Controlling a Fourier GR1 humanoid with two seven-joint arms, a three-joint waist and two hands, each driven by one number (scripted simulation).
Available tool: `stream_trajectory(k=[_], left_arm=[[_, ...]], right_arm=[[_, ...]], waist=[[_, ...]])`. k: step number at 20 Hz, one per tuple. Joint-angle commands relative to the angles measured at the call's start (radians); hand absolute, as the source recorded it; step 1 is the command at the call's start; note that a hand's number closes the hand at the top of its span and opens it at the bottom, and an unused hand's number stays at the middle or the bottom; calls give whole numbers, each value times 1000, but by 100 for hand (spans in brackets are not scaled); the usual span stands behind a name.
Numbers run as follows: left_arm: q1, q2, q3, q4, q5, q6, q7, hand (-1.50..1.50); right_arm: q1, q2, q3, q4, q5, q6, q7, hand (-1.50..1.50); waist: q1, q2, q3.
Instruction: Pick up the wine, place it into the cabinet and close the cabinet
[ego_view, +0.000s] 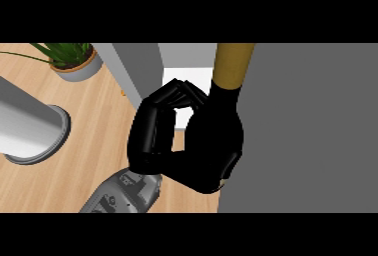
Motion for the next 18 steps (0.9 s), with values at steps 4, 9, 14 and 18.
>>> stream_trajectory(k=[4,9,14,18], left_arm=[[-106,-1,-16,144,18,82,-60,150],[-151,-1,1,248,72,99,-129,150],[-72,-1,-17,259,155,92,-233,150],[-81,-1,-17,349,228,99,-338,150]], right_arm=[[3,-41,-100,-118,-175,10,76,-150],[93,16,29,-159,-45,14,33,-150],[62,-38,-84,-140,-159,41,41,-150],[2,16,33,-133,-22,-21,62,-150]], waist=[[-5,1,0],[-10,1,0],[-7,1,0],[-8,3,-1]])
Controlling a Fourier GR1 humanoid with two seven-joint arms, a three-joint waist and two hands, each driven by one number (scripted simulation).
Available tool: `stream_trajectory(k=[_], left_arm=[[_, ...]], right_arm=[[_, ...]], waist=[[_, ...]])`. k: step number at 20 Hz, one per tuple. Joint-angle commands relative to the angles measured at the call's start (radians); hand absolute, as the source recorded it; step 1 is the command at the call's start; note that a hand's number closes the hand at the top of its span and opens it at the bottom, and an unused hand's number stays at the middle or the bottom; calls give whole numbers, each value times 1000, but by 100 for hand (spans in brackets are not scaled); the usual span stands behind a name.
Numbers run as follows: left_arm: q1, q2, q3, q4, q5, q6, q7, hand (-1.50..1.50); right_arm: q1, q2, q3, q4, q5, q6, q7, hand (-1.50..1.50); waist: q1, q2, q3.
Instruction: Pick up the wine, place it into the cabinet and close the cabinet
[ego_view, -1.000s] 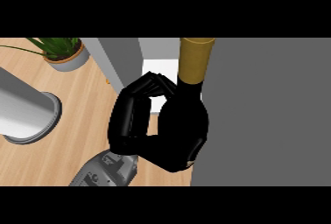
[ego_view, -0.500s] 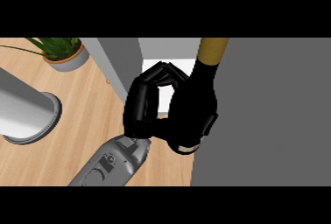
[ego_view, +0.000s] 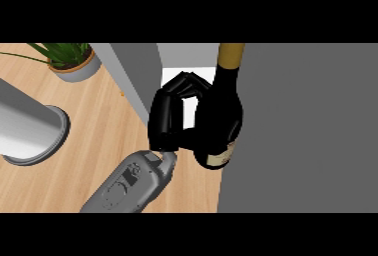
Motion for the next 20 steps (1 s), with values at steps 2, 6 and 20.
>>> stream_trajectory(k=[2,6,20], left_arm=[[20,0,-24,71,80,27,-115,150],[-59,0,6,212,99,-13,-168,150],[-8,0,-6,379,123,21,-383,150]], right_arm=[[73,29,34,-146,-35,-16,22,-150],[30,-1,-9,-63,-46,5,-5,-150],[47,-11,-20,-123,-83,7,22,-150]], waist=[[-2,0,0],[0,1,0],[-8,2,0]])
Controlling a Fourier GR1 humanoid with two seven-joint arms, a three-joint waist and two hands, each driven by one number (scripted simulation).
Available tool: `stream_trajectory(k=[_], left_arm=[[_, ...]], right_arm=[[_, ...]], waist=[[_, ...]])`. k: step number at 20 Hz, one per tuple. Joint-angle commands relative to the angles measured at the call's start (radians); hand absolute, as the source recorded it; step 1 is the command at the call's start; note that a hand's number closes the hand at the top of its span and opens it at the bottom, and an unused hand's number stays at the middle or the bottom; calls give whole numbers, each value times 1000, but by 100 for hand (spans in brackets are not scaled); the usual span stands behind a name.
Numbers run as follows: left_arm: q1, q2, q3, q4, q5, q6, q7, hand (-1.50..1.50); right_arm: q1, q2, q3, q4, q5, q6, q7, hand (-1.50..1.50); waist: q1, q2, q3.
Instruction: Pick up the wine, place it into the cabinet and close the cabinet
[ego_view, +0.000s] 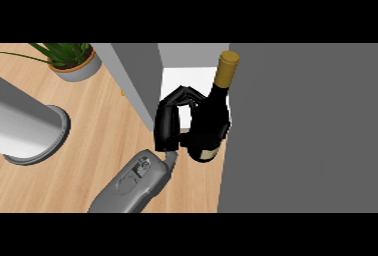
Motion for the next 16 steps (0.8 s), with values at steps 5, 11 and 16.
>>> stream_trajectory(k=[5,11,16], left_arm=[[-49,25,147,81,29,-111,-36,150],[-102,1,233,245,47,-208,-89,150],[-229,0,244,324,73,-180,-19,150]], right_arm=[[96,-23,-55,-152,-133,30,34,-150],[29,3,-25,-94,-73,-10,33,-150],[77,9,-14,-106,-97,17,11,-150]], waist=[[1,-1,1],[1,1,0],[-7,1,1]])
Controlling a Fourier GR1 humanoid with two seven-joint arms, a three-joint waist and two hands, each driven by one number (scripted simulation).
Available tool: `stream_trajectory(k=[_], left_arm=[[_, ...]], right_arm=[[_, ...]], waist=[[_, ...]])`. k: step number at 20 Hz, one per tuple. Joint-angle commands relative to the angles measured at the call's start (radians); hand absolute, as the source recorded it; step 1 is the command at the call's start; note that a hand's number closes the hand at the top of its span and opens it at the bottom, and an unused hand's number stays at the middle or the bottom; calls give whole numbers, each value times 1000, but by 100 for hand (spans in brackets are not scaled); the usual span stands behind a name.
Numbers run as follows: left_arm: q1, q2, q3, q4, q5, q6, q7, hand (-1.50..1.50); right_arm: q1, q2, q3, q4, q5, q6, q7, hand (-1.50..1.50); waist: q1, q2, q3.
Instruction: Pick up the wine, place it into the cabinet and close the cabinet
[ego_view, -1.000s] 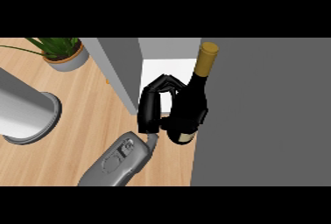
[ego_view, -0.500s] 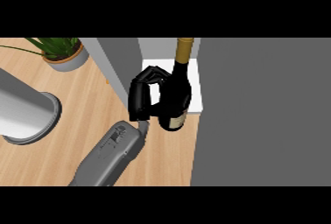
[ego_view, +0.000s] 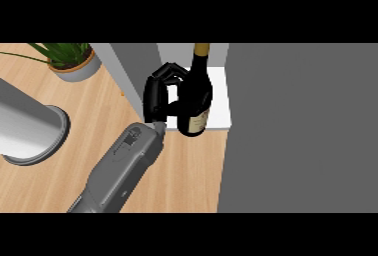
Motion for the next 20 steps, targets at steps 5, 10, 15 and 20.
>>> stream_trajectory(k=[5,10,15,20], left_arm=[[-146,13,95,252,11,-90,-36,150],[-215,-2,92,316,71,-28,-41,150],[-264,-1,102,440,66,-6,-204,150],[-377,6,177,543,44,17,-222,150]], right_arm=[[46,10,-2,-82,-79,3,15,-150],[102,-7,-17,-111,-127,44,-12,-150],[56,8,1,-30,-94,45,-51,-150],[37,19,25,-88,-48,11,19,-150]], waist=[[-9,4,0],[-18,4,1],[-28,9,0],[-27,9,0]])
